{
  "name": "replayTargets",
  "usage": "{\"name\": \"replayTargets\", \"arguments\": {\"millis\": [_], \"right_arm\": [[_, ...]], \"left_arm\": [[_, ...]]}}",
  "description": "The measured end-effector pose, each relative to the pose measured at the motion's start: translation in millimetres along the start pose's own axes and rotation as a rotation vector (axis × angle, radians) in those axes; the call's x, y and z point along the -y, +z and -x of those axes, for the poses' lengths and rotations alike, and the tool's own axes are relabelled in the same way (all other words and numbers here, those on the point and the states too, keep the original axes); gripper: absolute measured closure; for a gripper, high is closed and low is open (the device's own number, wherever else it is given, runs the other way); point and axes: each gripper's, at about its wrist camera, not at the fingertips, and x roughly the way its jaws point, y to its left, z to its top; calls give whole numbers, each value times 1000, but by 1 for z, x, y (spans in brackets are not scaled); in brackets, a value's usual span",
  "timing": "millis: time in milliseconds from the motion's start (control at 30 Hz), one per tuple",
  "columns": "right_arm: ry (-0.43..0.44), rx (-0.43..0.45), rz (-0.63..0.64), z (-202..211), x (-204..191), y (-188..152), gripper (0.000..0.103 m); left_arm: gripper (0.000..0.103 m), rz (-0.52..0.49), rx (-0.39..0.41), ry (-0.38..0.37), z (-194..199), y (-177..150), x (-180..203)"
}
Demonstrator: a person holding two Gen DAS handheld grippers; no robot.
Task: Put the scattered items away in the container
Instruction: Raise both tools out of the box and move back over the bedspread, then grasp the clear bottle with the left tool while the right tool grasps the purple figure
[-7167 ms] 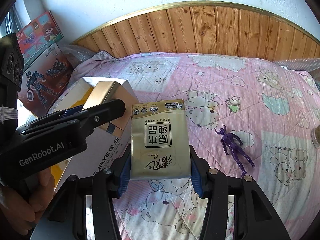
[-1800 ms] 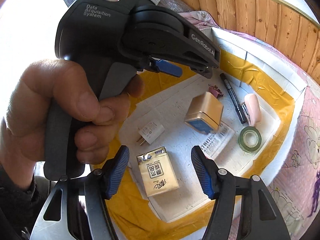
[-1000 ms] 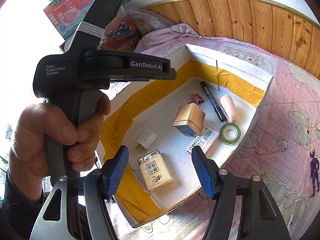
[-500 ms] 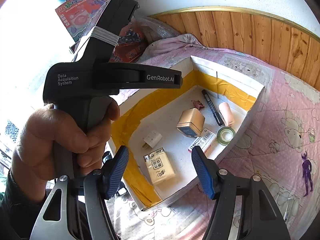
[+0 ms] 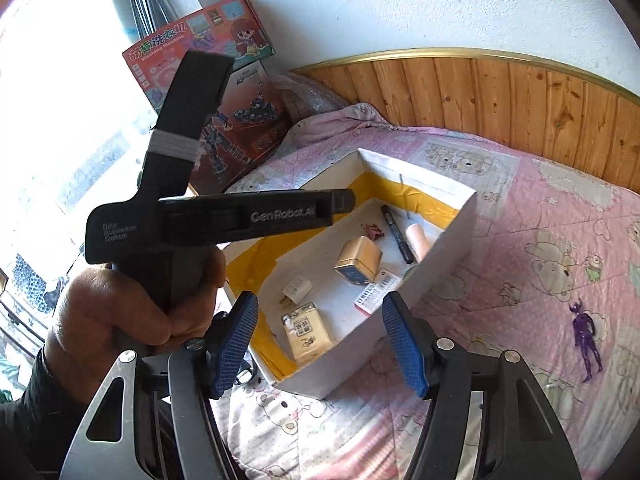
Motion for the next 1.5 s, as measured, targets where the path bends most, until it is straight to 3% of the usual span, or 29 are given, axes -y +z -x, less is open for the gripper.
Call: {"name": "replayTargets", "arguments": {"millis": [167,300,433,567,667,967,1000,1100,1167,1267,1400,1500], "right_arm": [[-106,21,-51,34,51,-8,49],[-277,21,-65,56,99,-17,54],[-486,-79,-15,49,147,-36,60],[-585,-215,39,18,191,-64,63],[-621,-261,107,-1,205,-77,63],[-587,-351,150,-50,236,-95,65],[-579,-358,136,-53,242,-96,76],[-510,-357,24,-52,263,-95,91],[-444,-334,-82,-46,278,-92,92],[-253,-267,-345,-30,308,-89,93],[157,-131,-830,-8,355,-109,96],[199,-104,-991,-1,376,-128,94]], "left_arm": [[49,-63,-47,-69,-8,-20,44],[49,-84,-124,-145,-28,-41,83],[49,-119,-227,-209,-55,-69,126],[49,-157,-270,-205,-72,-81,152],[49,-151,-269,-204,-78,-77,156],[49,-135,-308,-190,-111,-74,155],[49,-136,-311,-192,-114,-73,157],[49,-139,-315,-201,-121,-70,160],[49,-142,-316,-208,-125,-68,164],[49,-145,-322,-214,-133,-67,168],[49,-151,-333,-224,-142,-70,175],[49,-169,-348,-232,-147,-75,180]]}}
